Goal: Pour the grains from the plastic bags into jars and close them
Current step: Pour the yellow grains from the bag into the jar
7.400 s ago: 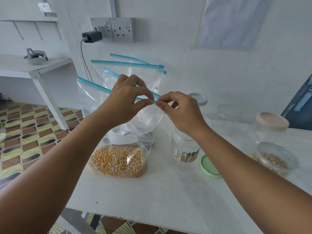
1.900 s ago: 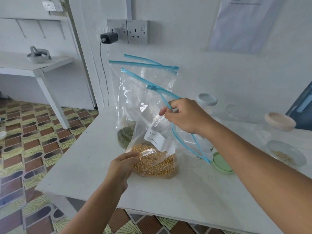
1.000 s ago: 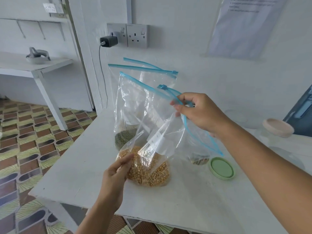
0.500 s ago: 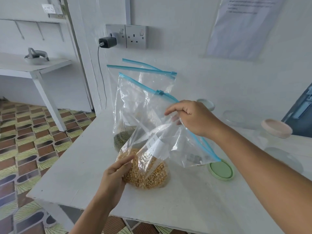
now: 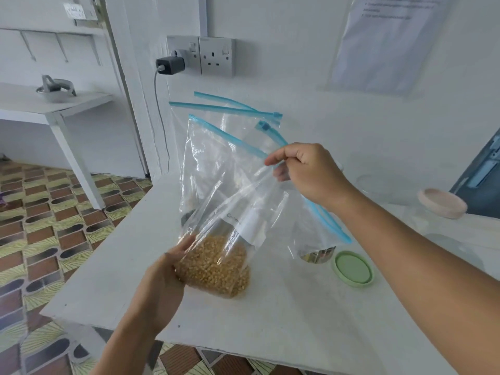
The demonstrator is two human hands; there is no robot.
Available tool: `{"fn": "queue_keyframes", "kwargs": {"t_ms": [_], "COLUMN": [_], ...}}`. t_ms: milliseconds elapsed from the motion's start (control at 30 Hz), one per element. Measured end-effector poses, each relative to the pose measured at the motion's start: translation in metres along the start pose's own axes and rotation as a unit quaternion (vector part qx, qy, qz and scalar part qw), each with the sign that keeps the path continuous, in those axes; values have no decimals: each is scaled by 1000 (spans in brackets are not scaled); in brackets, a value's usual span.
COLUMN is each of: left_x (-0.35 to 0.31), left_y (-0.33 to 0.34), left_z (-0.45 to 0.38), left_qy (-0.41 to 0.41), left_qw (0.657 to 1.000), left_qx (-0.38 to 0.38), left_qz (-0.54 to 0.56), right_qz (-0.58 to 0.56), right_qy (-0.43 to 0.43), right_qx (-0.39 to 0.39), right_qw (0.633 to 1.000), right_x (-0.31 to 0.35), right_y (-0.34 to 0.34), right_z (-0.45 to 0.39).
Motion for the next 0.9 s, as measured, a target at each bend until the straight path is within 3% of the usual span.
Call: {"fn": "queue_keyframes", "kwargs": {"t_ms": [133, 467, 700, 900], "left_x": [5, -13, -62, -75], "left_y": [-16, 25, 27, 28], "left_z": [-2, 4, 4, 1], "left_qy": [-18, 95, 191, 236], "left_qw": [998, 986, 975, 963], "left_qx": [20, -137, -109, -124], "left_qz": [-48, 29, 1, -29], "right_qz": [-14, -22, -140, -142], "right_qy": [-1, -24, -12, -29], "right_qx": [0, -20, -67, -61], "right_qw": [1000, 999, 988, 988], "right_x": [-5, 12, 23, 36], "right_y": [7, -4, -17, -15], "right_z": [2, -20, -43, -52]}}
Point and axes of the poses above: each hand's wrist, its own z-axis away from the middle knuckle, its own y-axis out of the palm, x = y × z, the point moved 1 cm from there along -z, towards the middle knuckle, and after that the axes turned 14 degrees about -y, right-handed, at the moved point
